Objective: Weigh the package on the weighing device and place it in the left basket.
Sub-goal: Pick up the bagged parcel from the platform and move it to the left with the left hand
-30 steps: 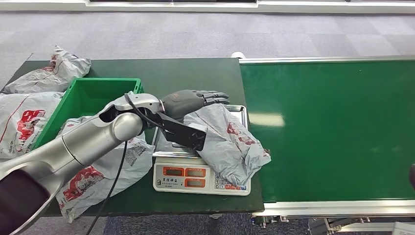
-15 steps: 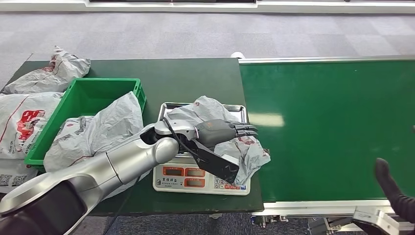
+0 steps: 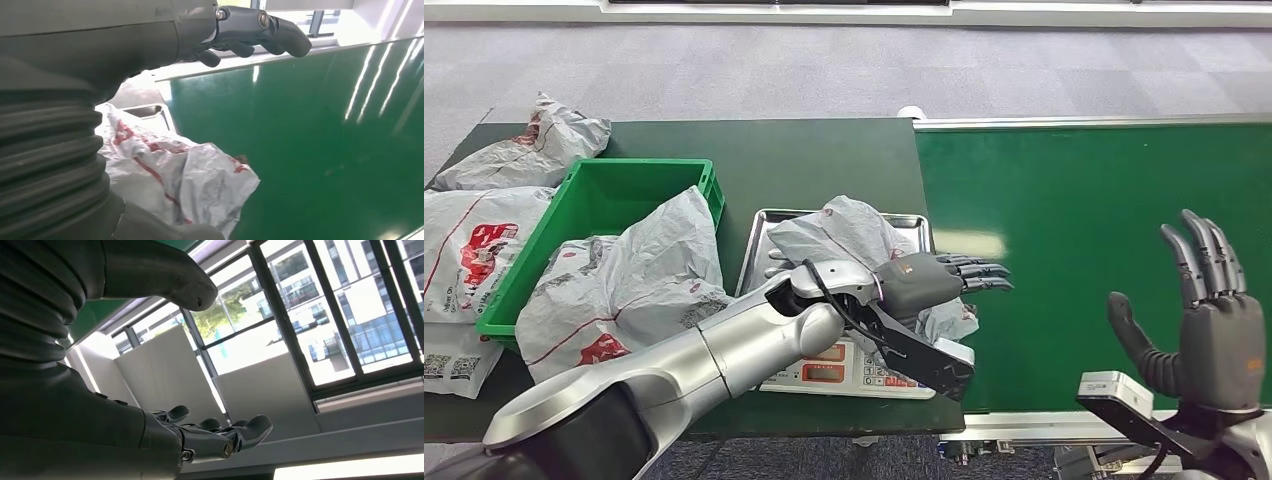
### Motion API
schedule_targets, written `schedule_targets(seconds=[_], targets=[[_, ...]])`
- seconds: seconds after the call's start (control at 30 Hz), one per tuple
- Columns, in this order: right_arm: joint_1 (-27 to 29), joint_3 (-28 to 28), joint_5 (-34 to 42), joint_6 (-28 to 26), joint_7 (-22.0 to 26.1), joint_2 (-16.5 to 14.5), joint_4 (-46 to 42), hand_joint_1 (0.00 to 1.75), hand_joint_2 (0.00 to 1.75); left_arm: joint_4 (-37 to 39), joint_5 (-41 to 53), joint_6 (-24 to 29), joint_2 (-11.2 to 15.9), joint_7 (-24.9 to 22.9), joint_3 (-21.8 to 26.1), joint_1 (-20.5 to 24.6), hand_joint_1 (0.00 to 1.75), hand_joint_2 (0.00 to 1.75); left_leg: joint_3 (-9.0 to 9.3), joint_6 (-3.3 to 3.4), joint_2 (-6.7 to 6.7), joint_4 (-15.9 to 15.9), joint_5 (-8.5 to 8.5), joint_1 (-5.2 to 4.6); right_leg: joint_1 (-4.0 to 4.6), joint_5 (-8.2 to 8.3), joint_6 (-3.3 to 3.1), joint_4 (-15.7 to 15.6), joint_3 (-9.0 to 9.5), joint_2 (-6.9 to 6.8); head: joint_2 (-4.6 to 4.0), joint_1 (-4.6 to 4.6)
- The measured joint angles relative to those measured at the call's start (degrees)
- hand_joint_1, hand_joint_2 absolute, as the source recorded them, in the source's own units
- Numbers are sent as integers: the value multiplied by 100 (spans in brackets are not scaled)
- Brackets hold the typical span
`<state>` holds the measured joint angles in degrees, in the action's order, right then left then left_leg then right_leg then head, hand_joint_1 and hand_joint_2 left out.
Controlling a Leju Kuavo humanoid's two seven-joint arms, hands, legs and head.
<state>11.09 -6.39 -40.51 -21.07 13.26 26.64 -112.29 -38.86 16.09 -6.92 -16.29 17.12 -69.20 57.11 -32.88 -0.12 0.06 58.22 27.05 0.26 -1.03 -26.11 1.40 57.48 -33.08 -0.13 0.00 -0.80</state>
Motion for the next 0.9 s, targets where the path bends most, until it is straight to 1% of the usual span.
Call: schedule_targets(seconds=[0.1,0.2,0.27,0.33,0.37,0.43,0.47,0.5,0.7,0.9], targets=[[-476,287,147,73,19,111,334,0,175,362,66,156,-182,87,79,-96,0,175,0,6,1,0,-5,-2,-1,5,6,0,-1,-1,0,1],[-912,550,272,102,43,198,596,0,175,640,93,258,-275,90,109,-177,0,175,-3,10,1,0,-13,-2,-1,9,7,1,-3,-3,0,1],[-1220,708,317,156,27,227,762,0,175,781,78,287,-312,-29,117,-212,0,175,-4,9,1,0,-16,-2,-1,11,6,2,-4,-2,0,0],[-1516,865,307,221,1,231,942,0,175,916,23,286,-347,-207,122,-268,8,175,-3,10,1,0,-17,-2,-1,11,6,3,-4,-2,0,1],[-1638,944,282,245,-7,228,1028,0,175,981,3,285,-362,-270,123,-307,21,175,-4,10,-1,0,-17,-2,-1,12,6,3,-4,-3,0,0],[-1840,1094,220,273,-14,212,1176,0,175,1109,-13,291,-380,-343,122,-395,105,175,-6,11,-4,-1,-19,-2,-1,12,6,3,-4,-7,0,1],[-1935,1175,187,286,-19,200,1248,0,175,1174,-13,294,-387,-361,121,-437,144,175,-8,11,-6,-1,-19,-2,-1,12,6,4,-5,-8,0,1],[-2025,1254,160,299,-24,185,1315,0,175,1237,-12,298,-393,-371,120,-474,174,175,-10,11,-6,-1,-19,-2,-1,12,6,4,-6,-8,0,1],[-2492,1688,102,345,-43,77,1674,0,175,1647,62,298,-421,-331,112,-661,175,175,-12,11,-8,0,-19,-2,-1,12,6,4,-8,-9,0,1],[-2678,1900,113,332,-66,34,1883,0,175,1910,208,305,-434,-278,116,-686,175,175,-11,11,-12,0,-19,-2,-1,12,6,4,-6,-15,0,1]])
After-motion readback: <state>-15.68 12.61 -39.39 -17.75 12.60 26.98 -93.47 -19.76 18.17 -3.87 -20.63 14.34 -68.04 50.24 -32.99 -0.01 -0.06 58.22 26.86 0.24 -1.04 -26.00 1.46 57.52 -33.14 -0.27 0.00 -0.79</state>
